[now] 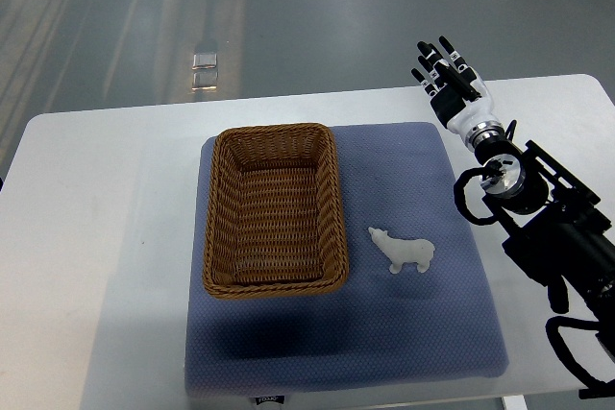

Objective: Place white bear in brown basket with right hand
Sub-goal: 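Raise the right hand and swing it over the cushion toward the bear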

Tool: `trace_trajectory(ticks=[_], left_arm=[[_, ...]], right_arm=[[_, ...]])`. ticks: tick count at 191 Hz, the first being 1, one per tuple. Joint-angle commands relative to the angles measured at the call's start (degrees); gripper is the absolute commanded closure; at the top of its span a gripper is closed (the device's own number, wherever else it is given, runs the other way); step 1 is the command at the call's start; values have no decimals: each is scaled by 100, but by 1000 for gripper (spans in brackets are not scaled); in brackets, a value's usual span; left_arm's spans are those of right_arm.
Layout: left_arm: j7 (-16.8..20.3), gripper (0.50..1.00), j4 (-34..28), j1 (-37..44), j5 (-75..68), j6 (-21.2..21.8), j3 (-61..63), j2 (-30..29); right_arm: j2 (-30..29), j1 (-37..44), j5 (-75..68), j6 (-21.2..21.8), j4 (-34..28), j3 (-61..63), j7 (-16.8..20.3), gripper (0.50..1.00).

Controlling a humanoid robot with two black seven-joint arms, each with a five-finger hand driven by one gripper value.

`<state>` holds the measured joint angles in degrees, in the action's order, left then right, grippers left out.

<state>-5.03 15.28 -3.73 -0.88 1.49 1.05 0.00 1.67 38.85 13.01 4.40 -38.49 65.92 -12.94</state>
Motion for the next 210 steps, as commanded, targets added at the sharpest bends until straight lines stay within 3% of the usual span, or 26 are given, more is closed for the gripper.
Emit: trace_trajectory(ticks=[1, 71, 103, 148, 174, 210], left_arm=[[2, 500, 1, -5, -8, -8, 0, 0], [2, 500, -7, 4, 9, 0, 0, 0], [-7, 500, 1, 4, 0, -8, 0, 0], [-7, 500, 1, -5, -8, -8, 0, 0], [-7, 500, -7, -5, -8, -8, 0, 0], [-7, 500, -7, -5, -8, -17, 0, 0]], right_arm=[[0, -9, 0, 9, -18, -18, 2, 574], [53, 61, 114, 70, -115, -141, 29, 574], [352, 299, 519, 158, -396, -492, 108, 574], [1134, 940, 1274, 167, -1037, -1310, 934, 574], [1793, 1757, 2127, 193, -1319, -2698, 1602, 576], [2672, 3374, 2478, 1124, -1670, -4982, 2208, 574]])
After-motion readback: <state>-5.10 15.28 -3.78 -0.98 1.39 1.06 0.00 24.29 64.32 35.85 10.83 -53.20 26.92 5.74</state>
